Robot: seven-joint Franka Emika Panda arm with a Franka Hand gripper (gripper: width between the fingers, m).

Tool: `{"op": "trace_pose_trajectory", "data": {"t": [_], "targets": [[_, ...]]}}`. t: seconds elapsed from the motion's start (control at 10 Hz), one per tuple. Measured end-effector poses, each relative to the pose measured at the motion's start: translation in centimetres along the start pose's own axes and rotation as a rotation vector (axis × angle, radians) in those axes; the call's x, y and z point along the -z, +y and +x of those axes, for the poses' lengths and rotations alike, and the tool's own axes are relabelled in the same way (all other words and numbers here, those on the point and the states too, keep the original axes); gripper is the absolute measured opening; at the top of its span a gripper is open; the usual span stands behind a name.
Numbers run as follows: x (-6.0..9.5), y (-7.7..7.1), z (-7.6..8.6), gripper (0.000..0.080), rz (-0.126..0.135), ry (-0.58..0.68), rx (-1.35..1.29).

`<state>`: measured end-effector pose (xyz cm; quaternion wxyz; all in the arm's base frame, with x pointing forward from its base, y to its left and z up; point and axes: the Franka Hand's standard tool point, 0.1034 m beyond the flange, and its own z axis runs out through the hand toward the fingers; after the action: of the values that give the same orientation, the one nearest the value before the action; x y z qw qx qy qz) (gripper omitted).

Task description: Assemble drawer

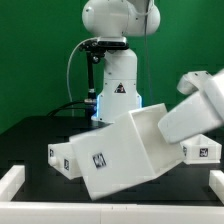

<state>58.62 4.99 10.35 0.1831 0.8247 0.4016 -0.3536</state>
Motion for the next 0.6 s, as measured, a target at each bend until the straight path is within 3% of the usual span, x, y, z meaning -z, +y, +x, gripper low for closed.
{"op": "trace_pose_trajectory", "data": {"t": [0.2,0.3,0.4,0.5,0.6], "targets": [[-0.3,0.2,-0.2,0.0035,-0.004,0.109,-0.003],[0.5,0.3,-0.5,0.0035,0.002,0.185,0.007],[2.6,0.2,-2.4,0.0035,-0.012,0.259,0.037],[3.9,0.4,-4.5,0.0035,-0.004,0.315,0.068],[4.3,1.4,-5.2,0.0035,-0.007,0.408,0.077]]}}
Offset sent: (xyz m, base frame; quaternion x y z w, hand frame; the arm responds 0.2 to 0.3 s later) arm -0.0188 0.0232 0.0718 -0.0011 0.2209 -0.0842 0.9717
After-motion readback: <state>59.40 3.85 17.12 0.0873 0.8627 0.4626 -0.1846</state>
